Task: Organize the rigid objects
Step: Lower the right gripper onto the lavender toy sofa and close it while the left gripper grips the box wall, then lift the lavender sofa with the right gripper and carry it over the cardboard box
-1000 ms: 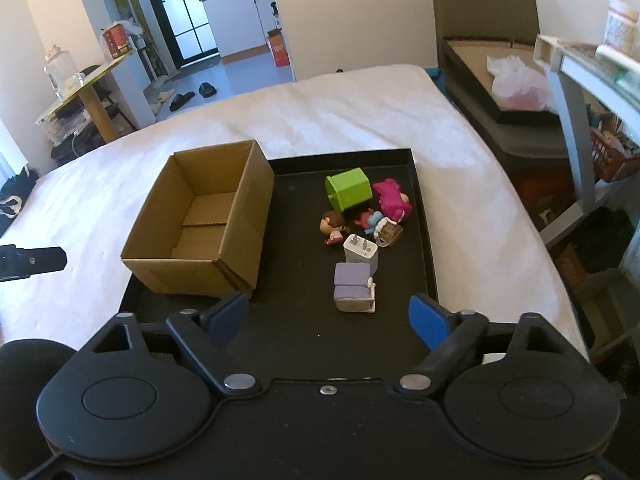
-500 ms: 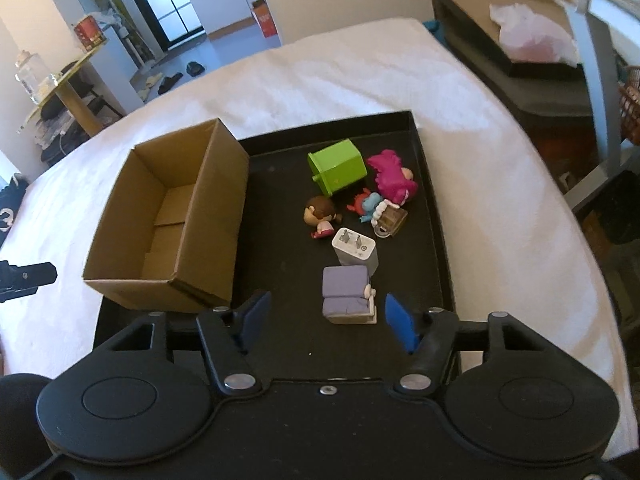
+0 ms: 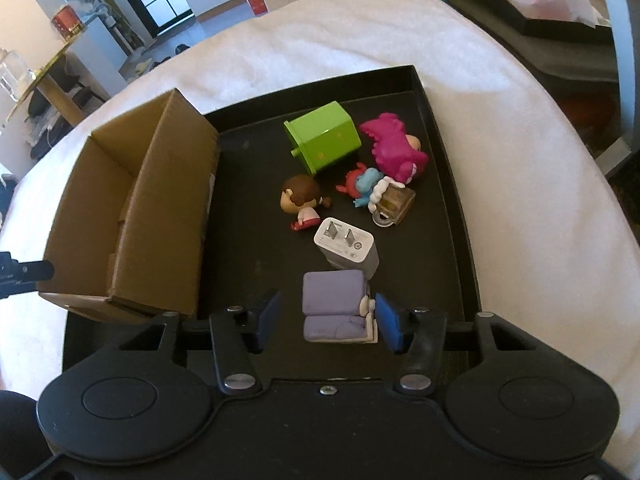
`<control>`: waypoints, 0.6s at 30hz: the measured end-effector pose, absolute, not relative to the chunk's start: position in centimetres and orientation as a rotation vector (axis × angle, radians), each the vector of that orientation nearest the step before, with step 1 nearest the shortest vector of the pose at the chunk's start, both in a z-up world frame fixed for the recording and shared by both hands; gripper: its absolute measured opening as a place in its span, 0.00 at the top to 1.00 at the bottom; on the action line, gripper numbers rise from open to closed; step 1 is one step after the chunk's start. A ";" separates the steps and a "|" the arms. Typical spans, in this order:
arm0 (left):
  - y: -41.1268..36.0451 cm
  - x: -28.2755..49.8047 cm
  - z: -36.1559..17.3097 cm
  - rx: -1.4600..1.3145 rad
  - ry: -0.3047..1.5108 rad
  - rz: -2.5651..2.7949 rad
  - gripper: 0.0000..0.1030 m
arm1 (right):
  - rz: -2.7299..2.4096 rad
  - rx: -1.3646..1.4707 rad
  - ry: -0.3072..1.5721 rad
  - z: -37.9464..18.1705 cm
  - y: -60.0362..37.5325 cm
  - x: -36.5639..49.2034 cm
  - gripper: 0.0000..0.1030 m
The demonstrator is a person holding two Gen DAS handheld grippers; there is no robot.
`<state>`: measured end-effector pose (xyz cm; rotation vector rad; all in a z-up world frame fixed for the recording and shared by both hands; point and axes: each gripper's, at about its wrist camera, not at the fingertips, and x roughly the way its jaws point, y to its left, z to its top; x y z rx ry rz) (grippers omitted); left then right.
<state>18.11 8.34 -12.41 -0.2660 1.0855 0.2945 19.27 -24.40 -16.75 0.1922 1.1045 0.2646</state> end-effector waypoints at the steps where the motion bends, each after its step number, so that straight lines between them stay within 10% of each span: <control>1: 8.4 18.4 -12.7 -0.266 1.092 0.297 0.63 | 0.256 0.181 1.104 -16.9 -24.3 19.4 0.50; 18: 8.4 20.9 -14.9 -0.255 1.126 0.291 0.88 | 0.249 0.139 1.130 -19.2 -23.4 20.7 0.56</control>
